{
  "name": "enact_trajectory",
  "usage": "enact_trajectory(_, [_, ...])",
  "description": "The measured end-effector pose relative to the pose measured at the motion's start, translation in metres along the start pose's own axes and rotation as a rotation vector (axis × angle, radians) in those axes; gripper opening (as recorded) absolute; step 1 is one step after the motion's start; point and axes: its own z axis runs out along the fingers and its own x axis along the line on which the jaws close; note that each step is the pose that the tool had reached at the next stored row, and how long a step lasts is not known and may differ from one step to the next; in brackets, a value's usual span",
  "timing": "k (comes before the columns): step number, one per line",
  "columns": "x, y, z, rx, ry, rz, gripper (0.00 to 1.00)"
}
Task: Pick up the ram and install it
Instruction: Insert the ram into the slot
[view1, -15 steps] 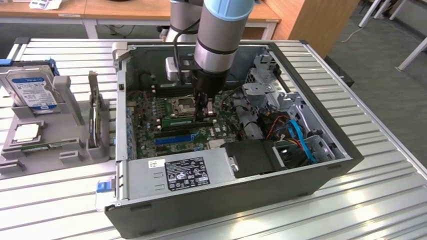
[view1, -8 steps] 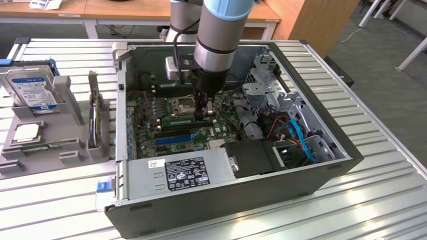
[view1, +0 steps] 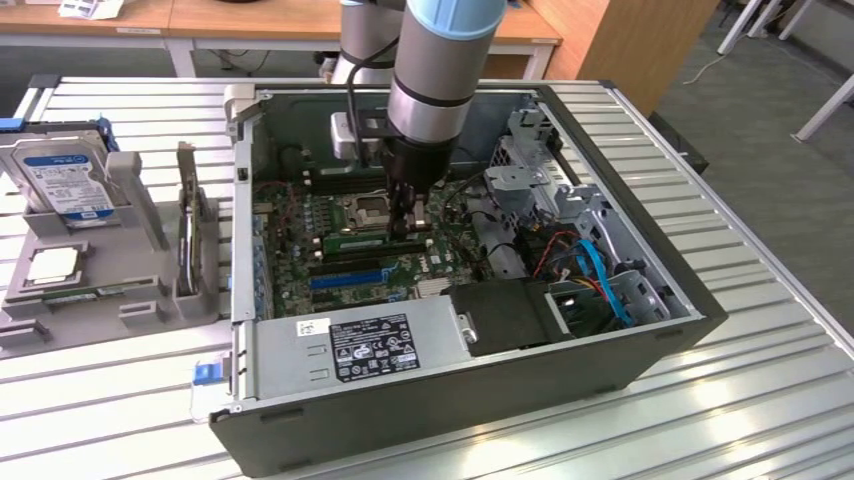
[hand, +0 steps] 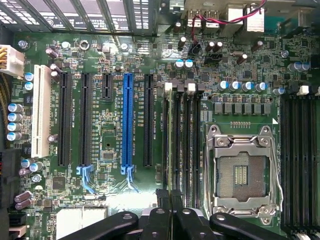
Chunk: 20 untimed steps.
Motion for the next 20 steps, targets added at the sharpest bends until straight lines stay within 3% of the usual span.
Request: enact_trajectory(20, [0.0004, -0.0009, 0.0034, -0.0001, 0.0001, 0.0, 0.12])
